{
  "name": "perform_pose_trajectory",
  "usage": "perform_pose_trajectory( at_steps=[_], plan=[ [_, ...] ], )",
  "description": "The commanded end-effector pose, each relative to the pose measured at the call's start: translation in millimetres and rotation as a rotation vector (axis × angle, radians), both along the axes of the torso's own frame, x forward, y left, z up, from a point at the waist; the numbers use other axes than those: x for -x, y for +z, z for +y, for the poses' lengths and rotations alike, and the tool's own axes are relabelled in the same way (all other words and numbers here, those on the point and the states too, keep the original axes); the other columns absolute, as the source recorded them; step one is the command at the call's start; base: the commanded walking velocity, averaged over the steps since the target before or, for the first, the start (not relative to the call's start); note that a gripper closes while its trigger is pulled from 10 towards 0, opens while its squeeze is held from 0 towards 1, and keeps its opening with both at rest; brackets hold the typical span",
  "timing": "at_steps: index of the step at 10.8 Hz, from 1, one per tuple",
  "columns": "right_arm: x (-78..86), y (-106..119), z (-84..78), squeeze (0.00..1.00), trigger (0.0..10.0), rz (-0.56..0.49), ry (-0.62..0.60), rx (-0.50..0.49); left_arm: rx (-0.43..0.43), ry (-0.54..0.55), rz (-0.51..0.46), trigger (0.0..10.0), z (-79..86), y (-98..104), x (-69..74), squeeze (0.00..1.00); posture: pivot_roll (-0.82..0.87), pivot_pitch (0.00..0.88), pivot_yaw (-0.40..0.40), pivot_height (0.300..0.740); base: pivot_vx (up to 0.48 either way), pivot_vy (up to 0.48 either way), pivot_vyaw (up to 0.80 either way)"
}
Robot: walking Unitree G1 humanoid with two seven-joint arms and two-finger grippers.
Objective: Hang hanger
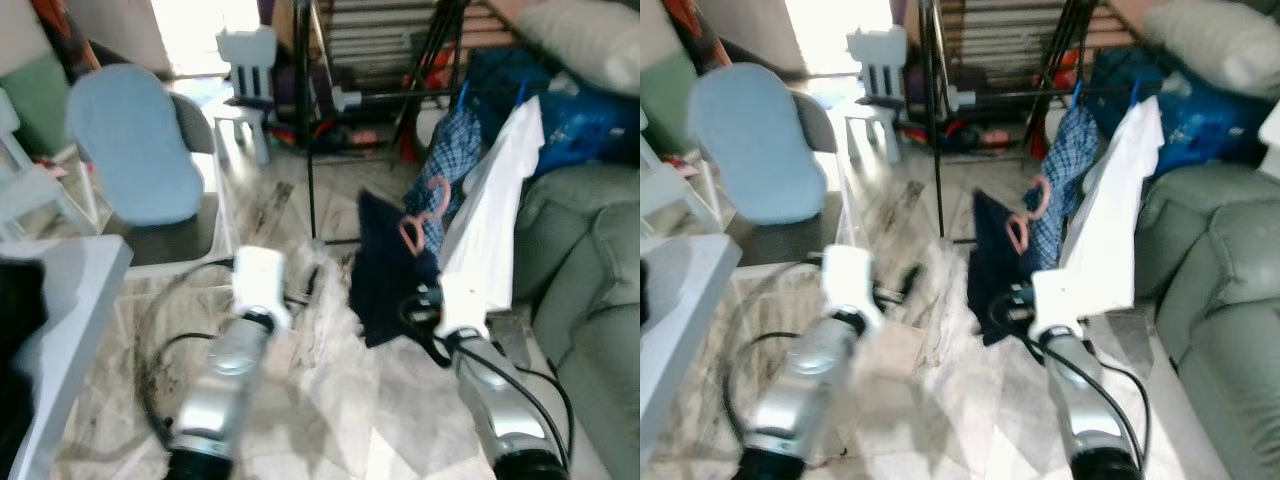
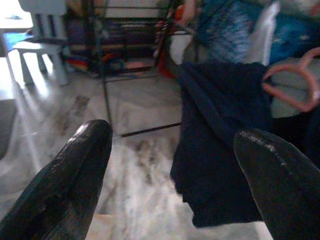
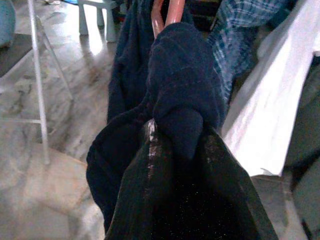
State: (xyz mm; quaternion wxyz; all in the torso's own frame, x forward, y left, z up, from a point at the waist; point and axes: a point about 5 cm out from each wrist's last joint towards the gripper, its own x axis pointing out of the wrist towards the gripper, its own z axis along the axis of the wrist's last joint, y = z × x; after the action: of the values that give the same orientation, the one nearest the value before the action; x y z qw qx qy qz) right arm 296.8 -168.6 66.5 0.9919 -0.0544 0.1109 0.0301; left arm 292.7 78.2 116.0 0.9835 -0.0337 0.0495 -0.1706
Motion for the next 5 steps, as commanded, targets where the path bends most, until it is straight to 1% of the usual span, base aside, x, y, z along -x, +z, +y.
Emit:
perform_pose_trajectory(
  at_steps=[1, 2, 3, 5],
  plan=[
    [-5.5, 12.0, 4.0, 0.00, 10.0, -0.055, 0.009, -0.018, -0.011, 0.028, 0.002, 10.0, 7.3, -1.8, -0.2, 0.00, -0.10, 0.000, -0.008, 0.740, 0.000, 0.000, 0.00],
    [-5.7, 12.0, 3.9, 0.00, 10.0, -0.054, 0.008, -0.018, -0.006, 0.025, -0.001, 10.0, 6.5, -1.5, -0.1, 0.00, -0.10, 0.000, -0.008, 0.740, 0.000, 0.000, 0.00],
    [-6.1, 12.3, 5.0, 0.00, 10.0, -0.055, 0.015, -0.014, 0.027, 0.007, -0.022, 10.0, 6.1, 1.2, 0.2, 0.00, -0.10, 0.000, -0.008, 0.740, 0.000, 0.000, 0.00],
    [-6.0, 13.1, 7.4, 0.00, 10.0, -0.058, 0.034, -0.006, 0.061, -0.044, -0.025, 10.0, 2.5, 3.5, 3.5, 0.00, -0.10, 0.000, -0.009, 0.740, 0.000, 0.000, 0.00]
  ],
)
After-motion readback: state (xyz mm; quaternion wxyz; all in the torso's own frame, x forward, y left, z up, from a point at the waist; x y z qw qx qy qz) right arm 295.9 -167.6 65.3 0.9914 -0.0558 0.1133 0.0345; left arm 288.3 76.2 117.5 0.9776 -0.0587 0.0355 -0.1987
